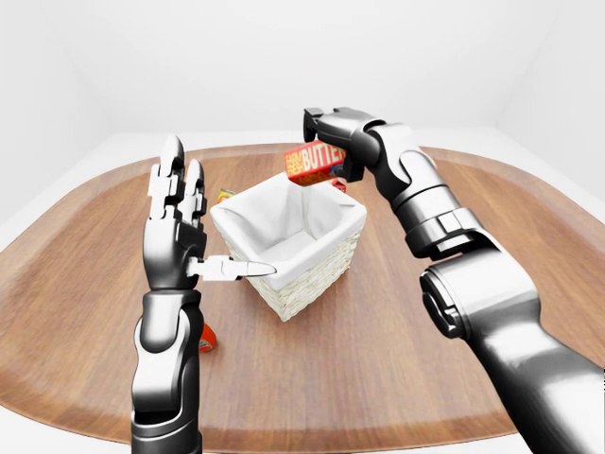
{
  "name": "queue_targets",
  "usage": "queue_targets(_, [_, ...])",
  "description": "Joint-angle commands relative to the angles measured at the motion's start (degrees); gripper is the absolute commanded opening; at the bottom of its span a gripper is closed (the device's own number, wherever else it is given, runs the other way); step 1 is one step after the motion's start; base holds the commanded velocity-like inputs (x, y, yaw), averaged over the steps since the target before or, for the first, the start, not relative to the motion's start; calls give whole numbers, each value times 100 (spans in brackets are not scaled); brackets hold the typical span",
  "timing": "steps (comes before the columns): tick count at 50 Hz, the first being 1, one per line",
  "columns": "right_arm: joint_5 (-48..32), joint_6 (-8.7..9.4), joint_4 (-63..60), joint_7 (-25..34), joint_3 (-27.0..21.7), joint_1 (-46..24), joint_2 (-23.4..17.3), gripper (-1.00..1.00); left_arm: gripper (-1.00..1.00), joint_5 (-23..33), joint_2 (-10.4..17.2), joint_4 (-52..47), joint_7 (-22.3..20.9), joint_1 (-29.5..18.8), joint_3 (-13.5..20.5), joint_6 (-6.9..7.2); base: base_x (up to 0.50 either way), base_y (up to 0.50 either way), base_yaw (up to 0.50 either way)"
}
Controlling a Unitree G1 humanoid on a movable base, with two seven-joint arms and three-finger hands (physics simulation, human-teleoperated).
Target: Pick up the butter and put it in the basket.
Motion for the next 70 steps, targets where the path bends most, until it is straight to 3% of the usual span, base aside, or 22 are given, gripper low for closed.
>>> queue_targets(1, [-539,0,-35,-131,-91,-101,133,-100,100,-15,-11,0,1,46,7,0,0,0,0])
queue_targets(18, [-968,0,-642,197,-49,419,472,-100,100,-91,1,5,4,74,54,0,0,0,0])
queue_targets(42, [-2308,0,132,-886,317,164,1086,-100,100,-172,21,68,3,73,96,0,0,0,0])
queue_targets(59, [-2712,0,-304,-610,411,806,1297,-100,100,-186,3,58,15,138,83,0,0,0,0])
queue_targets(70, [-2889,0,-270,-665,431,868,1377,-100,100,-211,13,88,-3,148,104,0,0,0,0])
